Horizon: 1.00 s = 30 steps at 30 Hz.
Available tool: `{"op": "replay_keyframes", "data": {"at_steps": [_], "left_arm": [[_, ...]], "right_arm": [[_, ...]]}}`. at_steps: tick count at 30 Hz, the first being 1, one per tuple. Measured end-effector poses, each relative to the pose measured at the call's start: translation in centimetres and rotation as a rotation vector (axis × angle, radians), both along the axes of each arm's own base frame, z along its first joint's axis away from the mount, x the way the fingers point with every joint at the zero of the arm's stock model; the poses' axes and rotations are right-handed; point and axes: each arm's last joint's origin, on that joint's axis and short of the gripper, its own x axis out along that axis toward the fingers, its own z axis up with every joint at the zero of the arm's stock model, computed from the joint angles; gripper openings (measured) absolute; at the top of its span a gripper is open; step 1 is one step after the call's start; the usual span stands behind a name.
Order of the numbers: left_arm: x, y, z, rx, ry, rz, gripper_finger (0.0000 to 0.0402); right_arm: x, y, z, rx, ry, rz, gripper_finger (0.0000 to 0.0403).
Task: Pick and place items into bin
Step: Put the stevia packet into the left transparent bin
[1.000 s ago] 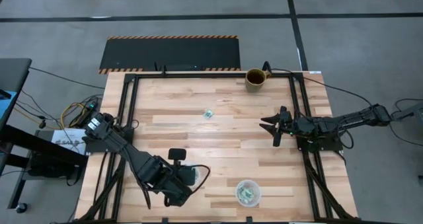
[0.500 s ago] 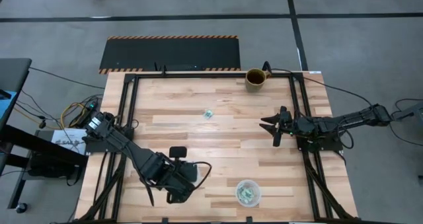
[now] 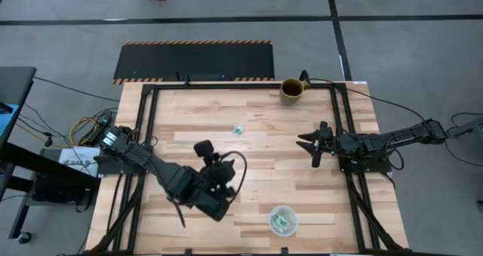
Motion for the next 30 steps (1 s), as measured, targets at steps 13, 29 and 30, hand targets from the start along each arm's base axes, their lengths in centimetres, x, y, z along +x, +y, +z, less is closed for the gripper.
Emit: {"op": "replay_keyframes", "data": {"at_steps": [13,29,30], "left_arm": [[6.9,11.7,0.6,-0.179,0.177,-0.307,0.0106],[7.0,25.3,-5.8,-0.443,0.179,-0.332,0.0097],[6.9,25.4,-6.2,-0.443,0.180,-0.327,0.0097]], "right_arm": [[0.0,0.0,0.0,0.000,0.000,0.000,0.0134],[0.0,0.0,0.0,0.000,0.000,0.000,0.0133],[0.0,0.0,0.0,0.000,0.000,0.000,0.0133]]}}
